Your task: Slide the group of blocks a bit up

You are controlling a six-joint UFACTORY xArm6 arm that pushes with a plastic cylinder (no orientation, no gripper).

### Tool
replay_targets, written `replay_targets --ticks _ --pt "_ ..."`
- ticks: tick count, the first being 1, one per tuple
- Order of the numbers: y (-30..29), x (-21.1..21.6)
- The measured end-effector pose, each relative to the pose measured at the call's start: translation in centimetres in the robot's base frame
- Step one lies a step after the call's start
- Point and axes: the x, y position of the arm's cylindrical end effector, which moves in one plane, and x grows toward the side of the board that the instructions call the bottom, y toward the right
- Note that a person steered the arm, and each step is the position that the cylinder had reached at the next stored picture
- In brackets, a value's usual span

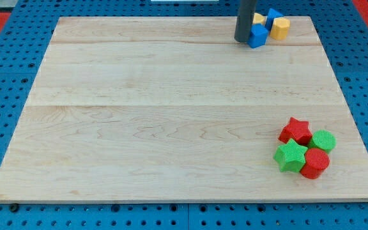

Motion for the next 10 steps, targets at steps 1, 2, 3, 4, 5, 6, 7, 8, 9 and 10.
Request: replay_targets --ticks 1,2,3,4,5,6,7,8,9,10 --pt "0.6 0.0" --pt "-0.1 0.0" --pt "-1.7 0.0" --pt "-1.7 0.0" --pt "-1.7 4.0" --pt "-1.7 9.3" --pt "-0.3 13.8" --pt "5.4 14.2" --pt "11.0 14.5" --pt "14.4 17.8"
